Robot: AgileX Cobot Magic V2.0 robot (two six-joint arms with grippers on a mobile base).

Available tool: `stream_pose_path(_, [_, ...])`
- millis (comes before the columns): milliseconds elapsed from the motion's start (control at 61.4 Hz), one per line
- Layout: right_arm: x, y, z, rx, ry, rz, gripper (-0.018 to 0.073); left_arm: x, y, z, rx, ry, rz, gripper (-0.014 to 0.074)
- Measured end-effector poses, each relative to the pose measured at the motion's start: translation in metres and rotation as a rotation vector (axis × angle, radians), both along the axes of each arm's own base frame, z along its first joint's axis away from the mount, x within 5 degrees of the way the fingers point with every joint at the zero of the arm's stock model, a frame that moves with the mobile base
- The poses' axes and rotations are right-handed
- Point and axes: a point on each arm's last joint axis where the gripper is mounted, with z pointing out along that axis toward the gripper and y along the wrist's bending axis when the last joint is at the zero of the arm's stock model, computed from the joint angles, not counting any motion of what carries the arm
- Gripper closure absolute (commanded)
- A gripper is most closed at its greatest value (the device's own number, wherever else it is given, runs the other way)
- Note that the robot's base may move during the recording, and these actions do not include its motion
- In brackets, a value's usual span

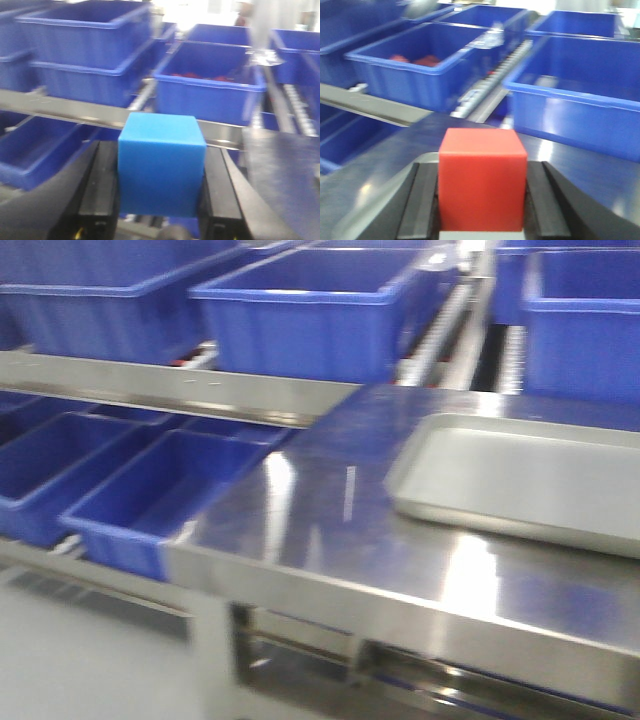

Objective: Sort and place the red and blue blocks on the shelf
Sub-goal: 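Drive the base back and turn away from the table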

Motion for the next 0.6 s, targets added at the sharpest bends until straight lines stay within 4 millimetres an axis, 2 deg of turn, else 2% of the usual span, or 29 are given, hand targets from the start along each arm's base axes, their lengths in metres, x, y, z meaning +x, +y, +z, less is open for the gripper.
stream_pose_path(602, [0.0000,0.0000,0.0000,0.000,0.000,0.000,0.0491,0.0000,0.0000,0.0000,0.000,0.000,0.000,0.0474])
